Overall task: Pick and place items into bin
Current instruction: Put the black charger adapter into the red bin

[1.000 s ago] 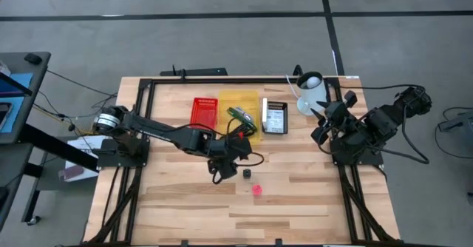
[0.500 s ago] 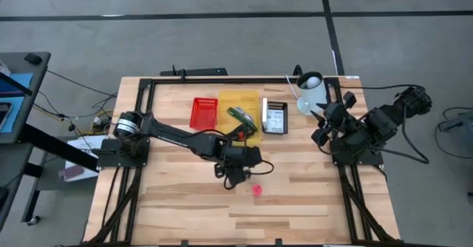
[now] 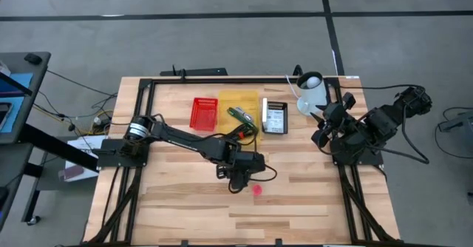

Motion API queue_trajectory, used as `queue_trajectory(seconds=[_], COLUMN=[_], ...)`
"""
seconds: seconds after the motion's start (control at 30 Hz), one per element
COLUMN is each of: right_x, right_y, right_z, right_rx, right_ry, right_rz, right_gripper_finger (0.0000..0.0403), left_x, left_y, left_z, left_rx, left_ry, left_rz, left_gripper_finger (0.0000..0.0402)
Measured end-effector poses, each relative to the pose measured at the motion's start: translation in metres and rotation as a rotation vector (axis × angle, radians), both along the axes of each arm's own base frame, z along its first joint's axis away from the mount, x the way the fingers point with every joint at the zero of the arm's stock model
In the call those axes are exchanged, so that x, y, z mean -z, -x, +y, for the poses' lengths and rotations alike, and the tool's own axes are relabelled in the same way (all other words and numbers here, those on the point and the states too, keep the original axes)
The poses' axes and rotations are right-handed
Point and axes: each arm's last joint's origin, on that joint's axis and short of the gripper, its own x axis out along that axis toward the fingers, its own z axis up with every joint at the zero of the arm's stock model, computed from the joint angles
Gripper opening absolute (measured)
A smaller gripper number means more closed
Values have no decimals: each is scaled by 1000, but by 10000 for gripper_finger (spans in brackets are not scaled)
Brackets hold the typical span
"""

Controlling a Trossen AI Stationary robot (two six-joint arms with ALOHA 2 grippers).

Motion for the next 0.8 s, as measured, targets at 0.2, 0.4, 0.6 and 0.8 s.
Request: queue_trajectory(seconds=[0.2, 0.4, 0.6, 0.8], right_x=[0, 1, 0, 0], right_y=[0, -1, -3, -4], right_z=[1, 2, 2, 3], right_rx=[-5, -10, -11, -11], right_ry=[-22, -45, -57, -65], right_rz=[8, 8, -11, -22], right_gripper_finger=[131, 131, 131, 131], left_x=[2, 2, 2, 2], left_y=[-2, -3, -3, -3], left_z=[4, 6, 5, 5], left_rx=[57, 46, 55, 68], left_ry=[-18, -39, -23, -21], left_rz=[-2, -7, -5, -5], left_gripper_finger=[256, 256, 256, 256])
